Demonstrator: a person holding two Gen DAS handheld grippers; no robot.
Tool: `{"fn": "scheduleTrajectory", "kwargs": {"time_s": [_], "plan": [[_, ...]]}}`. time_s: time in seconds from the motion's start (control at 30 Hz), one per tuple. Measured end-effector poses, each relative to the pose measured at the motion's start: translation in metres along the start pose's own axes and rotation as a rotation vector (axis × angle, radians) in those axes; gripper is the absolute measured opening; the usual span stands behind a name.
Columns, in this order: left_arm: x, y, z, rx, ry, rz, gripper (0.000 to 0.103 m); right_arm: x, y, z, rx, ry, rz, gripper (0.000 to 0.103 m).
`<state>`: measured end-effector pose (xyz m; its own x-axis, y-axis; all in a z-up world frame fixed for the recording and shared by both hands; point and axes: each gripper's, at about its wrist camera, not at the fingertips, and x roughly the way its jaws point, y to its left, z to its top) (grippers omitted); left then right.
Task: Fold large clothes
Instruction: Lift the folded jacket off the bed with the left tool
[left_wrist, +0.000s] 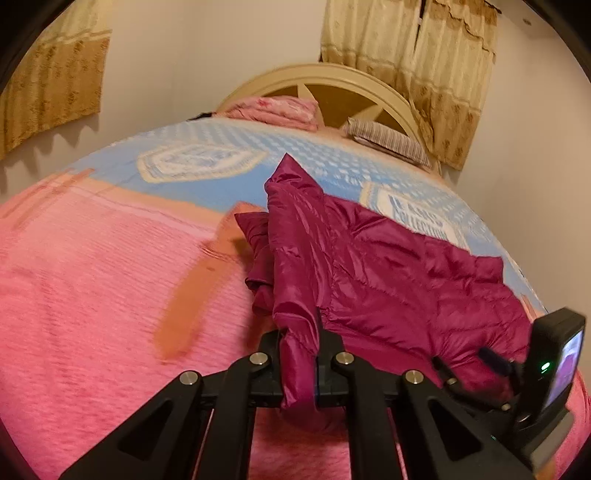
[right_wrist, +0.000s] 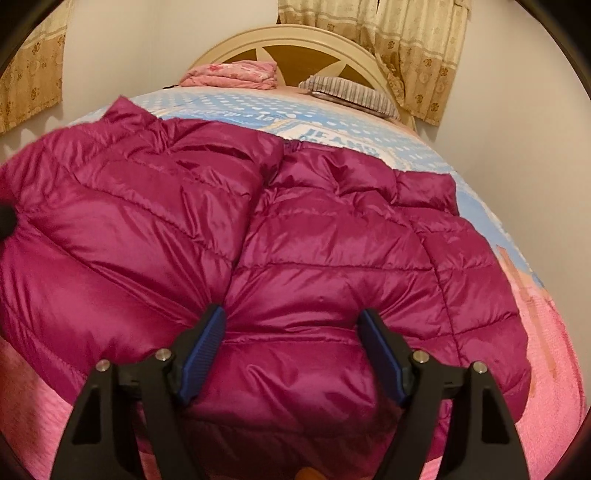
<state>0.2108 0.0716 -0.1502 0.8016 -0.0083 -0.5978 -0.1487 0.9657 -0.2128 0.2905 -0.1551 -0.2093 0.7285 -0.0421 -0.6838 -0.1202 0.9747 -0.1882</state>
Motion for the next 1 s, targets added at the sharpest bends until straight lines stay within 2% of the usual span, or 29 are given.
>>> {"fn": "scheduleTrajectory", "kwargs": {"time_s": [0.2,0.27,0.33,0.37,0.47,0.57,0.67,0.83,1.0], "plan": [[-0.037,0.02,0.024,0.051,-0.078,0.092,0.006,-0.013,0.066,0.005,-0.12,-0.038,0.051,0.078],[-0.048,0.016,0.032,0.091,-0.112,0.104,0.006,-0.02,0.073,0.007,-0.121,-0.042,0.124,0.078],[-0.052,0.005,0.041,0.148,-0.142,0.105,0.006,-0.031,0.065,0.007,-0.097,-0.043,0.195,0.076],[-0.054,-0.004,0.042,0.178,-0.159,0.106,0.006,-0.04,0.054,0.006,-0.082,-0.053,0.227,0.076],[-0.057,-0.035,0.049,0.257,-0.187,0.066,0.006,-0.064,0.011,0.002,-0.035,-0.103,0.244,0.077],[-0.056,-0.077,0.051,0.339,-0.212,0.023,0.006,-0.072,-0.045,-0.004,0.052,-0.113,0.204,0.082],[-0.053,-0.117,0.044,0.416,-0.224,-0.02,0.006,-0.064,-0.103,-0.013,0.129,-0.087,0.101,0.084],[-0.033,-0.171,0.024,0.513,-0.192,-0.084,0.006,-0.045,-0.186,-0.026,0.263,-0.025,-0.005,0.084],[-0.009,-0.206,-0.002,0.574,-0.123,-0.123,0.006,-0.041,-0.224,-0.045,0.326,0.014,-0.053,0.084]]}}
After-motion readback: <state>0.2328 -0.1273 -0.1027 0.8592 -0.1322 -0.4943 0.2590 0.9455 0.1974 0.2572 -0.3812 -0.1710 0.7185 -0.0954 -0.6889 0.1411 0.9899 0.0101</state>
